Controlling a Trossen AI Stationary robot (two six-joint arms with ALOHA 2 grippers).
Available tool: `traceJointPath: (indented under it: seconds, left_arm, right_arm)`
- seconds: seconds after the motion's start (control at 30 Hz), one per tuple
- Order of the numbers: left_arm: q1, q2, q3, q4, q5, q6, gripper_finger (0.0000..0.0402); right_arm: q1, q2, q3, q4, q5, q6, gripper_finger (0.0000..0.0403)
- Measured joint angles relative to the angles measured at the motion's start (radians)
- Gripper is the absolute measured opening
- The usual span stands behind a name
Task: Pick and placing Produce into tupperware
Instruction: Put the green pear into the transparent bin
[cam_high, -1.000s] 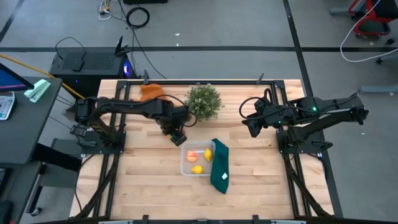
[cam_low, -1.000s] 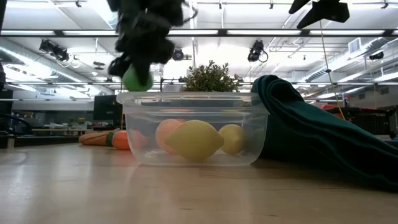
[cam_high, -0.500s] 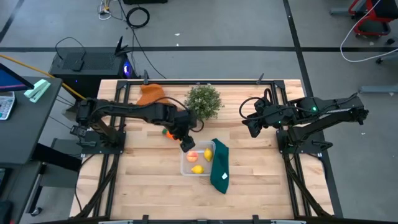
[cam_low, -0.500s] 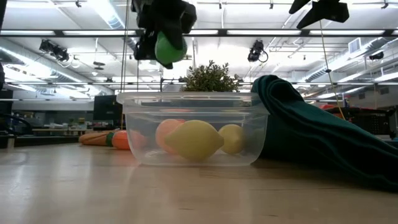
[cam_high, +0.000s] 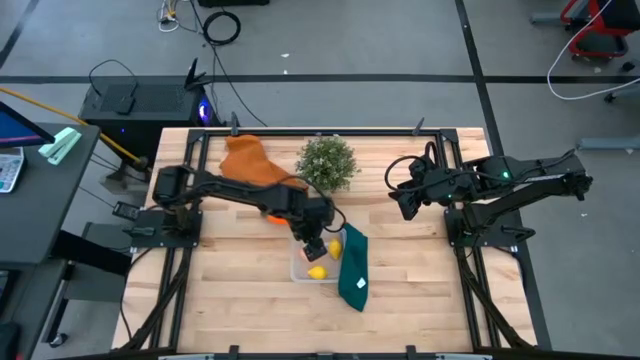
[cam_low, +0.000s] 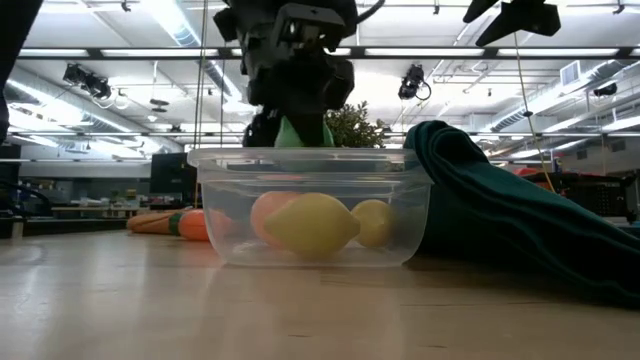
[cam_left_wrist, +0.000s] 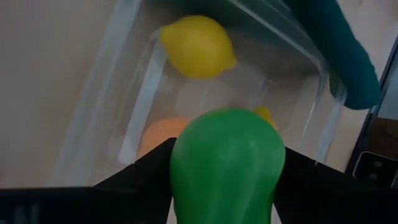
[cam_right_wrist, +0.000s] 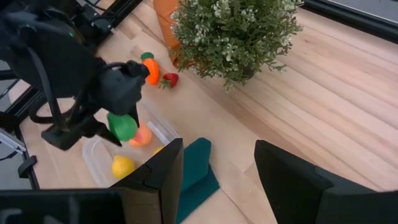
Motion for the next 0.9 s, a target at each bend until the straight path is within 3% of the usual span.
traceJointPath:
  seconds: [0.47, 0.9]
  left_arm:
    - [-0.006, 0.017, 0.0, 0.163, -0.038, 0.026, 0.0228]
    - [-0.036, 0.017, 0.0, 0.159, -0.077, 0.086, 0.0224]
  right_arm:
    - [0.0, 0.0, 0.0, 0.001, 0.0, -0.005, 0.0165]
    - [0.0, 0.0, 0.0, 0.001, -0.001, -0.008, 0.0165]
